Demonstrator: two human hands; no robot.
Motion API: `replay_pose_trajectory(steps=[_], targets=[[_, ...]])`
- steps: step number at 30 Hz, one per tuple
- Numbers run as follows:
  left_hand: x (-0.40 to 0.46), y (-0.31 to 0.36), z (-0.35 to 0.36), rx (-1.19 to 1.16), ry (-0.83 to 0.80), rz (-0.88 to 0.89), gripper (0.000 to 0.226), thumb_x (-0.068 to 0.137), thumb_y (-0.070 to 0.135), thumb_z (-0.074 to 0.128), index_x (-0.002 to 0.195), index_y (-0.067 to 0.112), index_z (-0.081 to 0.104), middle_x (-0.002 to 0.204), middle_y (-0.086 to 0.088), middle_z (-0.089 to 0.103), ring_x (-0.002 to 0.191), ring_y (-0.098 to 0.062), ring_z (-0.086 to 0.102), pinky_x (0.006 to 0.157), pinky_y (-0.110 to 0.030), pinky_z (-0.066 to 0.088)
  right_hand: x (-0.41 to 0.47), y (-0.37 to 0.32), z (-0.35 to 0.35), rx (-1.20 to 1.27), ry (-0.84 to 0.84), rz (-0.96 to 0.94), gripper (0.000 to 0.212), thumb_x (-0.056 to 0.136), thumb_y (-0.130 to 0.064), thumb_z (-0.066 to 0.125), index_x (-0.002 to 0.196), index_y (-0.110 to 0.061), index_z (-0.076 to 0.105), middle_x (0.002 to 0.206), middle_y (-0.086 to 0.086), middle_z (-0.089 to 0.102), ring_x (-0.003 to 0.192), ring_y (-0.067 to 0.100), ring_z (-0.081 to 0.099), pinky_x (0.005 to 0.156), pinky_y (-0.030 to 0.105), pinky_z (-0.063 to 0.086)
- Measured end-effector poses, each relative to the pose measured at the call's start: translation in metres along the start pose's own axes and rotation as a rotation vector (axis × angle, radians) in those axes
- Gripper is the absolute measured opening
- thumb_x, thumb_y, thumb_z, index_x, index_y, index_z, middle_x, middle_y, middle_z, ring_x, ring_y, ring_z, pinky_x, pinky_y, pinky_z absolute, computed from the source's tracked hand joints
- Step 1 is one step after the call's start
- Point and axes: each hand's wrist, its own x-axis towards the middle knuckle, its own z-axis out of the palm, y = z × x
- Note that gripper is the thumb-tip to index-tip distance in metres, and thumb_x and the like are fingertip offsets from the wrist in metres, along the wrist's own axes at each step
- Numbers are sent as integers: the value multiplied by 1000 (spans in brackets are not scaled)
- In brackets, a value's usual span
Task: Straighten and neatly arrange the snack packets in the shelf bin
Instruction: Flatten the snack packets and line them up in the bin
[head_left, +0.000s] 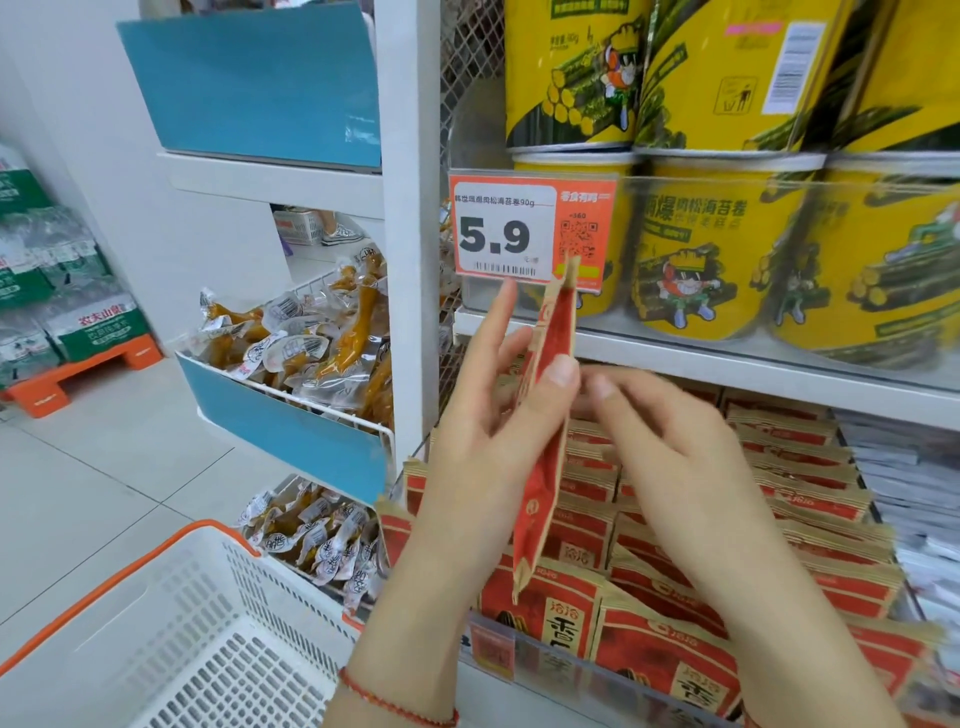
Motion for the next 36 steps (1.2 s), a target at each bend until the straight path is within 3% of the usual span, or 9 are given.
replay_pose_trajectory(steps=[3, 8, 13, 17, 21, 27, 32, 34, 36], targets=[[0, -4, 0, 77, -6, 12, 63, 75, 53, 66, 136, 47, 48, 135, 14, 56, 121, -9, 59, 105, -44, 45, -1, -10, -2, 260, 197, -43, 34, 83, -60, 50, 90, -33, 70, 89, -12, 71, 86, 8, 65, 78, 41, 55], [-2, -5, 3, 84, 22, 33, 51, 71, 51, 69, 114, 29, 55, 117, 16, 65, 108, -7, 64, 87, -31, 51, -1, -19, -5, 359, 228, -75, 23, 75, -50, 64, 79, -28, 70, 81, -14, 72, 81, 1, 66, 72, 20, 51], [-2, -6, 5, 20, 8, 50, 31, 68, 41, 73, 84, 25, 51, 123, 17, 64, 106, -7, 65, 81, -20, 51, -3, -17, -5, 354, 194, -81, 21, 81, -42, 62, 73, -25, 72, 76, -6, 72, 75, 12, 65, 75, 32, 53], [-2, -4, 5, -3, 33, 29, 23, 68, 43, 70, 72, 26, 55, 123, 18, 65, 110, -7, 64, 85, -26, 51, -3, -17, -4, 362, 190, -111, 17, 87, -35, 64, 75, -25, 71, 77, -3, 71, 73, 9, 63, 74, 33, 53], [0, -3, 3, 55, 62, 37, 25, 70, 45, 68, 70, 20, 65, 117, 20, 68, 129, -13, 53, 107, -51, 41, -3, -16, -4, 341, 203, -118, 18, 88, -33, 58, 77, -24, 70, 79, -2, 72, 75, 15, 64, 74, 36, 53], [0, -2, -1, 57, 54, 25, 32, 71, 43, 68, 72, 11, 66, 113, 19, 70, 131, -10, 51, 108, -52, 39, -3, -15, -4, 329, 193, -118, 17, 89, -32, 58, 81, -24, 71, 83, 0, 72, 81, 20, 66, 77, 40, 55], [0, 1, -6, -39, 148, -12, 31, 68, 42, 73, 71, 12, 67, 96, 13, 74, 128, -30, 54, 106, -56, 40, -4, -18, -7, 359, 41, -75, 19, 80, -43, 67, 80, -25, 72, 78, -7, 73, 77, 7, 68, 71, 18, 53], [1, 4, -11, -71, 229, -25, 26, 65, 46, 74, 69, 21, 69, 94, 4, 70, 123, -41, 55, 96, -48, 46, -4, -18, -9, 338, -85, -27, 27, 73, -48, 60, 79, -25, 73, 78, -7, 73, 77, 5, 68, 72, 18, 53], [2, 7, -17, -97, 309, -12, 26, 63, 49, 75, 67, 24, 67, 98, -3, 62, 102, -33, 61, 82, -39, 46, -4, -18, -10, 289, -234, -7, 32, 70, -51, 60, 79, -24, 74, 78, -6, 73, 77, 7, 68, 74, 21, 54]])
